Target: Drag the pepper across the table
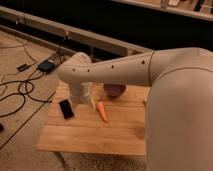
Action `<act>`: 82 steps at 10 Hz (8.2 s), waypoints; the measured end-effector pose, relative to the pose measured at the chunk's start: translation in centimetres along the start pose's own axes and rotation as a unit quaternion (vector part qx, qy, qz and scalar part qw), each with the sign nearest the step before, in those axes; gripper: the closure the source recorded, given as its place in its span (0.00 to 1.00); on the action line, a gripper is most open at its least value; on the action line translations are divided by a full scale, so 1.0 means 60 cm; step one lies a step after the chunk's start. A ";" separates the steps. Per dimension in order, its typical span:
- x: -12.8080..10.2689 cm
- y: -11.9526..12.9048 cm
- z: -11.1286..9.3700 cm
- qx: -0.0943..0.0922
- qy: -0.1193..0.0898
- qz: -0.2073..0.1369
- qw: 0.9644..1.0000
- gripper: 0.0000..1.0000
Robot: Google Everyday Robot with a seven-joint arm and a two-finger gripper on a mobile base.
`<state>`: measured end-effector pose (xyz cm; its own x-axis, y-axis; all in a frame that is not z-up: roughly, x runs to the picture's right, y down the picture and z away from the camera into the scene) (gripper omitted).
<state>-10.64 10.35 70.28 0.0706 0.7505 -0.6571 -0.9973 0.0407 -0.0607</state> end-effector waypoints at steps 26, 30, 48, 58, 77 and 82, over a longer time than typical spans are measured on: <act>0.000 0.000 0.000 0.000 0.000 0.000 1.000 0.35; 0.001 0.000 0.000 0.001 0.001 0.000 1.000 0.35; 0.005 -0.149 0.229 -0.013 0.082 -0.066 0.994 0.35; -0.033 -0.182 0.281 -0.007 0.087 -0.049 0.995 0.35; 0.185 -0.138 0.210 -0.013 0.211 -0.091 0.973 1.00; 0.342 -0.060 0.226 -0.006 0.305 -0.152 0.940 1.00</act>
<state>-5.84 34.55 67.25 0.3547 0.1870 -0.9161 -0.9289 0.1818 -0.3225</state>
